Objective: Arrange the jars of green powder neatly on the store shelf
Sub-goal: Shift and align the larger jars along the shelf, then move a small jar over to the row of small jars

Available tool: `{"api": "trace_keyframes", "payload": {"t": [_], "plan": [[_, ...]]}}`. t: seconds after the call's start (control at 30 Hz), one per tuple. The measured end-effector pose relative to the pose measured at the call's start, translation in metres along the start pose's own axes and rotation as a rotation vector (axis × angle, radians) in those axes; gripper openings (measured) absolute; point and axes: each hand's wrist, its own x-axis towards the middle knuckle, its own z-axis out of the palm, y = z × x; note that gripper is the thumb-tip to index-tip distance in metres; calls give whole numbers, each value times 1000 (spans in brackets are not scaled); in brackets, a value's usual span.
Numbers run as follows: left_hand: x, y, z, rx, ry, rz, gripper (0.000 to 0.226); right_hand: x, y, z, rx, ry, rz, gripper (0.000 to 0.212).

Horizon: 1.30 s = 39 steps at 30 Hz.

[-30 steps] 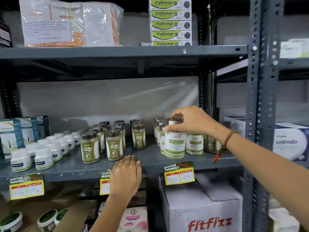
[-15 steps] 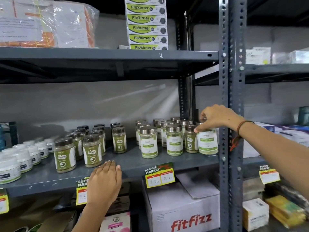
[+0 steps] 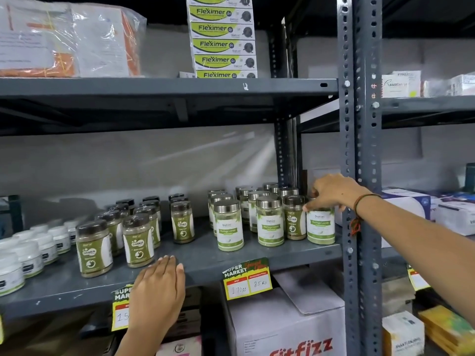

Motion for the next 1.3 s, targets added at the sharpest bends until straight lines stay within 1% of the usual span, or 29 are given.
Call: {"api": "trace_keyframes", "payload": {"t": [0.13, 0.23, 0.3, 0.37, 0.4, 0.43, 0.47, 0.5, 0.6, 0.67, 0.77, 0.83, 0.93, 1.03, 1.1, 1.17, 1.3], "plan": [[-1, 2, -3, -3, -12, -7, 62, -1, -3, 1, -32, 13, 16, 62], [-2, 3, -6, -6, -15, -6, 62, -4, -6, -1, -130, 26, 19, 64], [-2, 3, -7, 0, -20, -3, 63, -6, -9, -4, -206, 133, 6, 67], [-2, 4, -8, 3, -25, 0, 64, -6, -13, -9, -249, 319, -45, 67], [-2, 4, -8, 3, -27, 2, 64, -5, -15, -11, -242, 408, -86, 65], [-2, 4, -9, 6, -28, 5, 64, -3, -18, -12, -211, 461, -128, 62], [-2, 4, -9, 9, -30, 9, 64, 0, -21, -14, -160, 461, -164, 60], [-2, 3, -9, 12, -30, 16, 64, 4, -23, -15, -103, 408, -193, 60], [-2, 2, -9, 25, -27, 38, 66, 16, -29, -14, -15, 109, -218, 69], [-1, 2, -9, 35, -37, 36, 68, 27, -30, -9, 4, -43, -212, 77], [0, 1, -7, 24, -35, 31, 68, 40, -29, -1, 49, -167, -191, 82], [0, -1, -6, 37, -42, 32, 67, 47, -29, 1, 88, -213, -180, 82], [0, -1, -5, 44, -47, 26, 64, 52, -29, 1, 99, -206, -176, 79], [0, -2, -4, 45, -43, 20, 60, 51, -27, -1, 206, -188, -164, 75], [0, -3, -4, 48, -43, 18, 59, 46, -26, -10, 170, -102, -147, 69], [0, -3, -4, 49, -46, 16, 58, 42, -25, -23, 116, 1, -142, 68], [-1, -3, -3, 48, -36, 17, 57, 32, -26, -59, 256, 92, -193, 63]]}}
